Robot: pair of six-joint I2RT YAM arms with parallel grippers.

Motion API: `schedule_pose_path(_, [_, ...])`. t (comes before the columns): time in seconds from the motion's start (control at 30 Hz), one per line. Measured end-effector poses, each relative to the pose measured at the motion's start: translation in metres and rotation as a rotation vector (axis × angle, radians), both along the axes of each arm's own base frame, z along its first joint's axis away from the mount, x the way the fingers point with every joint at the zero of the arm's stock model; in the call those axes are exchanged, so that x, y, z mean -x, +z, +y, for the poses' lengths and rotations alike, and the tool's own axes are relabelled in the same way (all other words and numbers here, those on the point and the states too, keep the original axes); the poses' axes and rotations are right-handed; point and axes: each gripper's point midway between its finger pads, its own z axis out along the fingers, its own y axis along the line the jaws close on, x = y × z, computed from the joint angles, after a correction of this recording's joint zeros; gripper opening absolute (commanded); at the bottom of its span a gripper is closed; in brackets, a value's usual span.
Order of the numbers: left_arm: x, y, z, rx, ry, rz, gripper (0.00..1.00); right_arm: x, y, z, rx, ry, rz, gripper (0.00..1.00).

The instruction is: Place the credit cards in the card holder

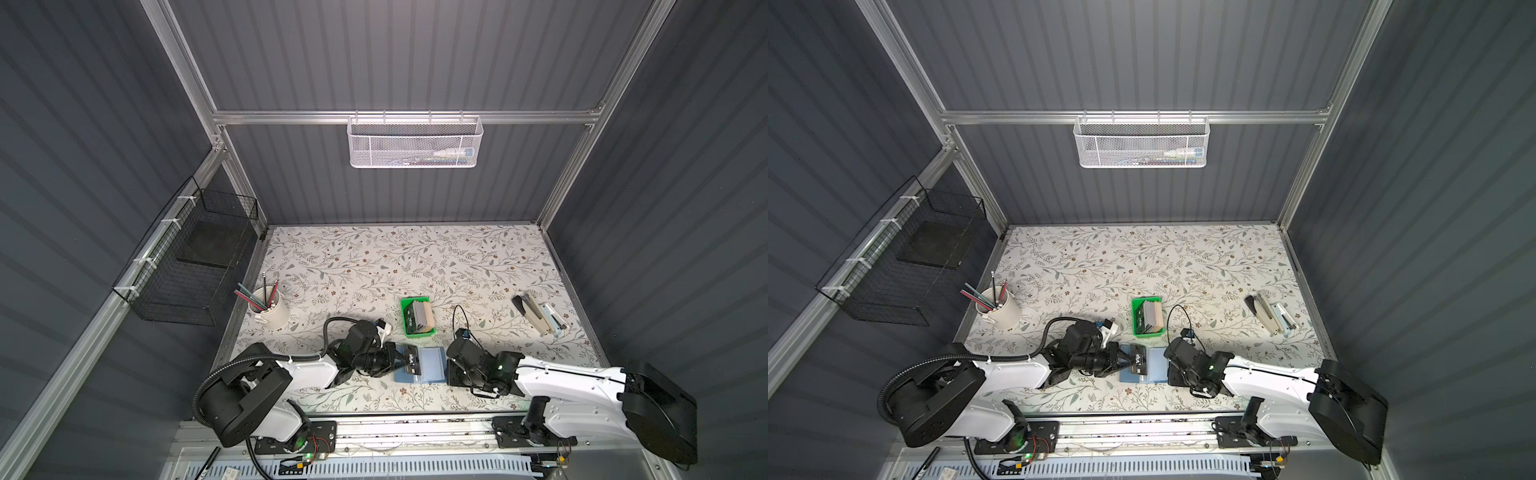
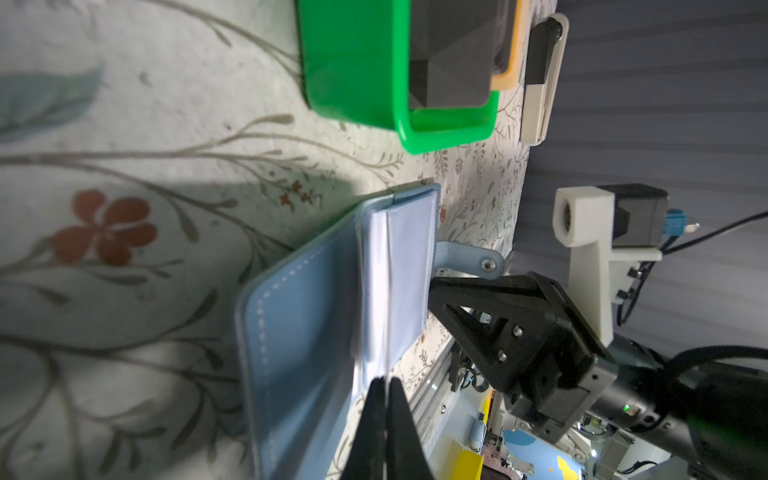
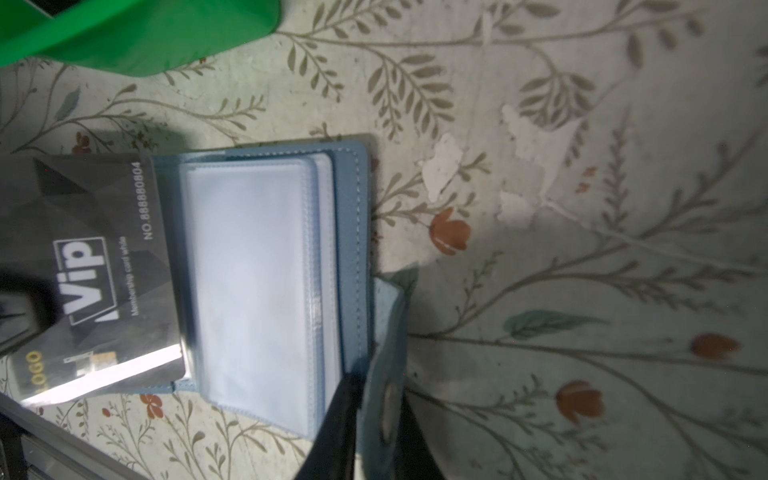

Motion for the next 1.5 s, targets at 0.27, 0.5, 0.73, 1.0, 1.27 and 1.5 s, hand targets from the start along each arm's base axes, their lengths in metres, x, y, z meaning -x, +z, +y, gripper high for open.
schedule_pose_path(0.27, [0.000, -0.007, 0.000, -0.008, 0.003, 0.020, 0.00, 0.000, 0.000, 0.000, 0.001, 0.000, 0.000, 0.16])
schedule_pose_path(0.5, [-0.001, -0.007, -0.005, 0.020, 0.008, 0.034, 0.00, 0.000, 0.000, 0.000, 0.002, 0.000, 0.000, 0.16])
schedule_pose_path(0.73, [0.000, -0.008, -0.006, 0.027, 0.002, 0.039, 0.00, 0.000, 0.000, -0.001, 0.003, -0.001, 0.000, 0.16])
schedule_pose_path(1.0, [0.007, -0.010, -0.011, 0.033, -0.028, 0.042, 0.00, 0.000, 0.000, -0.002, 0.006, -0.002, 0.000, 0.16])
schedule_pose_path(1.27, [0.010, -0.016, -0.013, 0.030, -0.048, 0.048, 0.00, 0.000, -0.001, -0.003, 0.013, -0.004, 0.000, 0.16])
schedule_pose_path(1.5, [0.010, -0.019, -0.018, 0.049, -0.068, 0.046, 0.00, 0.000, -0.001, -0.004, 0.018, -0.005, -0.001, 0.16])
